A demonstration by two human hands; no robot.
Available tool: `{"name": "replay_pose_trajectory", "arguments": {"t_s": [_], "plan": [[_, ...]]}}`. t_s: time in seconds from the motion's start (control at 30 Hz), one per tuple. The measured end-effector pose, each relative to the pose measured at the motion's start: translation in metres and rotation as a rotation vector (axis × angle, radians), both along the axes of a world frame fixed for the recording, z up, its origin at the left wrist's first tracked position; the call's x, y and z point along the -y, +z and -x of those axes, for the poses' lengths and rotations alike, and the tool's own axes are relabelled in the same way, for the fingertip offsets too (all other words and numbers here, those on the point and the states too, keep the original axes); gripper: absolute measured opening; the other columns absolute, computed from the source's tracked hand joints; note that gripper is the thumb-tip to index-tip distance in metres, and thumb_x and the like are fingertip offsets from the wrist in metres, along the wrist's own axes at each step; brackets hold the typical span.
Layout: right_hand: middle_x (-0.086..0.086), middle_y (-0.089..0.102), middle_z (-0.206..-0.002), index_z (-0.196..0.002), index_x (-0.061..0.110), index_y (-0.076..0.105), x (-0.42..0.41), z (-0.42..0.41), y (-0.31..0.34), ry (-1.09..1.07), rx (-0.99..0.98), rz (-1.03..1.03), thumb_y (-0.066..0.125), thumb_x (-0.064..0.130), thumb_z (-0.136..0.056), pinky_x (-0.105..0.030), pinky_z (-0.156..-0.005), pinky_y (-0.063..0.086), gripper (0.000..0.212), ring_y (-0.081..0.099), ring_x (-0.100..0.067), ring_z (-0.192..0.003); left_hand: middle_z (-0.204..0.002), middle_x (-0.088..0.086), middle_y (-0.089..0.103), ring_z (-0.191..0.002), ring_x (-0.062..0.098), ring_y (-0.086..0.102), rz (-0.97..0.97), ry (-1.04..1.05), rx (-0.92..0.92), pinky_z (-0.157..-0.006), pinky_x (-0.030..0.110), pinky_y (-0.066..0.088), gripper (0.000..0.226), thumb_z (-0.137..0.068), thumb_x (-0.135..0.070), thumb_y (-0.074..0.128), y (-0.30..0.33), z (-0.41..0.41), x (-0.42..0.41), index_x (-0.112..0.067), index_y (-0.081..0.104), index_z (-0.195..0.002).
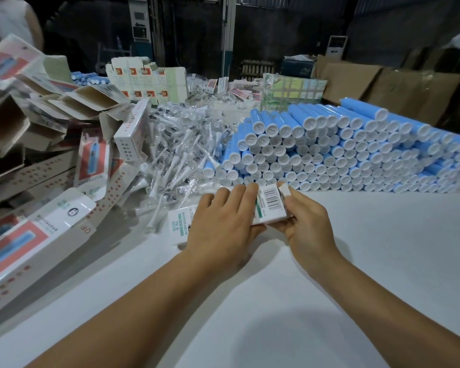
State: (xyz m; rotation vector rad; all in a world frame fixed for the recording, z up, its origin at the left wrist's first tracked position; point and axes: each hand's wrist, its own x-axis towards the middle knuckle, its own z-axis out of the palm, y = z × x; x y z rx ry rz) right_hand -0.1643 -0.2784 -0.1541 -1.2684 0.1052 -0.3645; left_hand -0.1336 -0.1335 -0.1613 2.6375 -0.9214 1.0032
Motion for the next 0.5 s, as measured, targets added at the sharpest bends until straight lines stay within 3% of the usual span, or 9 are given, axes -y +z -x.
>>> {"name": "replay_pose_trajectory", "arguments": {"t_s": [0.17, 0.3, 0.43, 0.5], "plan": [[-0.001, 0.075, -0.093, -0.129, 0.010, 0.058, 0.0005, -0.0001, -0.0016, -0.048, -0.023, 0.099, 0.039, 0.003, -0.098, -0.027, -0.069, 0.057, 0.037, 0.070, -0.017, -0.089, -0.112, 0.007, 0.059, -0.086, 0.029, 0.055, -0.022, 0.011, -0.036, -0.072, 0.040, 0.045, 0.068, -0.082, -0.048, 0.063, 0.0006, 0.0020, 0.0009, -0.006, 0.046, -0.132], [-0.001, 0.074, -0.095, -0.126, 0.008, 0.061, -0.0005, 0.0001, -0.0043, -0.088, -0.019, 0.153, 0.039, 0.001, -0.096, -0.022, -0.064, 0.055, 0.038, 0.070, -0.013, -0.086, -0.110, 0.008, 0.061, -0.084, 0.030, 0.056, -0.023, 0.006, -0.041, -0.070, 0.040, 0.044, 0.069, -0.079, -0.047, 0.069, 0.0012, 0.0021, 0.0021, -0.005, 0.049, -0.129], [-0.006, 0.074, -0.098, -0.123, 0.010, 0.063, -0.0025, -0.0022, -0.0069, -0.073, -0.012, 0.036, 0.039, 0.005, -0.095, -0.031, -0.074, 0.056, 0.037, 0.070, -0.019, -0.092, -0.111, 0.011, 0.062, -0.085, 0.032, 0.058, -0.037, 0.016, -0.045, -0.070, 0.041, 0.045, 0.068, -0.079, -0.045, 0.069, 0.0020, 0.0045, 0.0049, -0.002, 0.053, -0.130], [-0.006, 0.073, -0.100, -0.126, 0.010, 0.060, -0.0061, -0.0016, -0.0097, -0.076, -0.017, 0.105, 0.036, 0.004, -0.095, -0.034, -0.081, 0.055, 0.040, 0.068, -0.017, -0.093, -0.113, 0.012, 0.062, -0.086, 0.033, 0.058, -0.049, 0.029, -0.053, -0.071, 0.041, 0.044, 0.065, -0.083, -0.045, 0.062, 0.0033, 0.0067, 0.0059, -0.002, 0.052, -0.131]]}}
